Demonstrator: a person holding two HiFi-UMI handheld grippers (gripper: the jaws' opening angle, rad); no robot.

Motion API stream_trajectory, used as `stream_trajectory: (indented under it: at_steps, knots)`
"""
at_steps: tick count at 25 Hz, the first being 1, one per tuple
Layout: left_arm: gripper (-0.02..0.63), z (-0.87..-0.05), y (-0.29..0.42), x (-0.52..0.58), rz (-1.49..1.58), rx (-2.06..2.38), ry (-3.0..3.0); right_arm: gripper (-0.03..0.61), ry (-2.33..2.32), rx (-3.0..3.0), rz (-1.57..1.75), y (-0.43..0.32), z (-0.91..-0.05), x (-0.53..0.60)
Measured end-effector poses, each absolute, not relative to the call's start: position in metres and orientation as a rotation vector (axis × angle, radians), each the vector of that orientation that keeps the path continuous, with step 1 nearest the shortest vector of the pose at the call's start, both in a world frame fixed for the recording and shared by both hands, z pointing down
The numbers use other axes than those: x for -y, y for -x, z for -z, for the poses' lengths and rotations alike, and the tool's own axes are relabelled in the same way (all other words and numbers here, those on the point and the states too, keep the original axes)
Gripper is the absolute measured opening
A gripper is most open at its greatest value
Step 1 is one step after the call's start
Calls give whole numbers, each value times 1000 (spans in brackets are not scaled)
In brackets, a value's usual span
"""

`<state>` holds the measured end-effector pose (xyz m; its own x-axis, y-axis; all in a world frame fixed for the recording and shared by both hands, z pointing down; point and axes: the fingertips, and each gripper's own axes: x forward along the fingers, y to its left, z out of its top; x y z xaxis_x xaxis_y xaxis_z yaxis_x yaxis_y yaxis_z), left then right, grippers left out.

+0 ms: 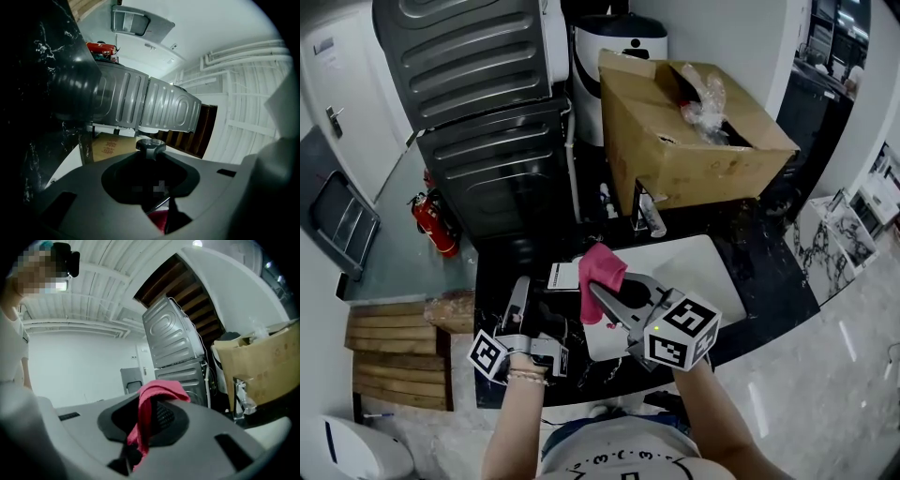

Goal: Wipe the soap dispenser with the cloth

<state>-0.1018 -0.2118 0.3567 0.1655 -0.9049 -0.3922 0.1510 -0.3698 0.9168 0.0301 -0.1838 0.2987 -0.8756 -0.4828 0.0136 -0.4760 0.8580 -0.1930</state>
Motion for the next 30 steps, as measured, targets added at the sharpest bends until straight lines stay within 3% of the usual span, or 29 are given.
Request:
stream_trajectory:
  at_steps: [19, 30]
  knots:
    - [109, -333, 110, 196, 1362, 898, -1622, 49, 1169, -3122, 526, -43, -378, 189]
    - [107, -307, 142, 190, 953, 1458, -2049, 49, 1569, -2693, 550, -139, -357, 217]
